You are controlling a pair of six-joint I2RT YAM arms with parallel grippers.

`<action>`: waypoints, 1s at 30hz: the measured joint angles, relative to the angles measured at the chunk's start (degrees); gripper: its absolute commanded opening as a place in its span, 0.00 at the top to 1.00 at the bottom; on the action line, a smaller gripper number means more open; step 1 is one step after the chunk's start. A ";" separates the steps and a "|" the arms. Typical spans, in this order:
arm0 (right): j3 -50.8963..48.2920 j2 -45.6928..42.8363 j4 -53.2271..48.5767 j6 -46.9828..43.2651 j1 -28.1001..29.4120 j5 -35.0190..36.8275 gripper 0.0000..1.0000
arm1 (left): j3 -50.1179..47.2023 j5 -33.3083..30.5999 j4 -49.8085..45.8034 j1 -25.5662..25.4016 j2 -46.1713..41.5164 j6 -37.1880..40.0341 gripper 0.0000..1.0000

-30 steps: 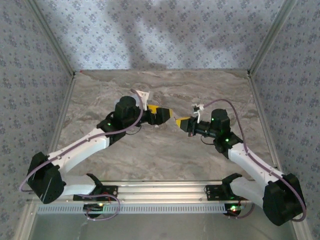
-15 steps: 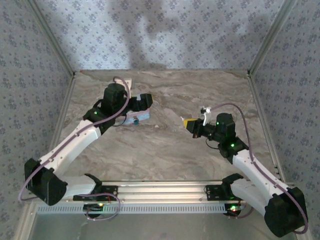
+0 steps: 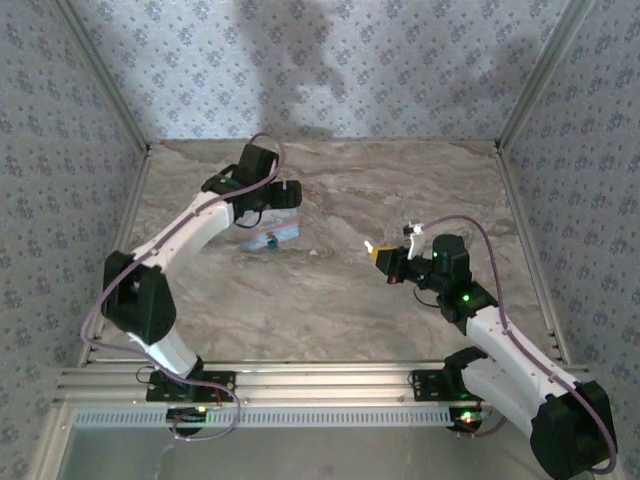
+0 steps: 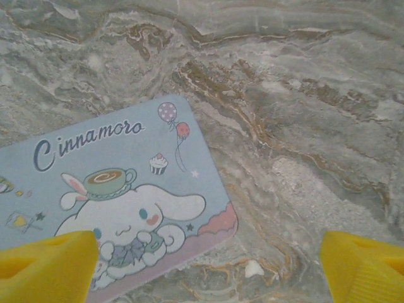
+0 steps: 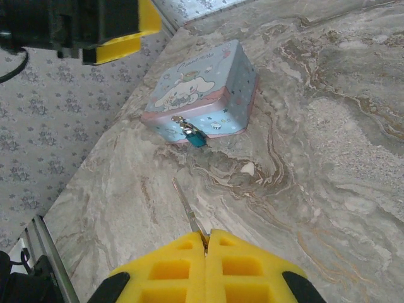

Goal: Unlock a padlock with a key

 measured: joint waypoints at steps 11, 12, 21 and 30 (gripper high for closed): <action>-0.04 0.00 -1.11 0.00 0.00 0.94 1.00 | 8.96 3.37 -3.13 -0.57 15.63 4.68 0.19; -0.04 0.00 -1.25 0.00 0.00 0.98 1.00 | 9.40 3.50 -3.23 -0.79 16.35 5.11 0.18; -0.04 0.00 -2.64 0.00 0.00 1.03 1.00 | 12.33 3.26 -3.52 -1.75 19.65 8.11 0.19; -0.04 -0.04 -5.55 -0.20 -0.20 2.56 1.00 | 12.63 1.44 -4.13 -3.02 20.39 10.56 0.18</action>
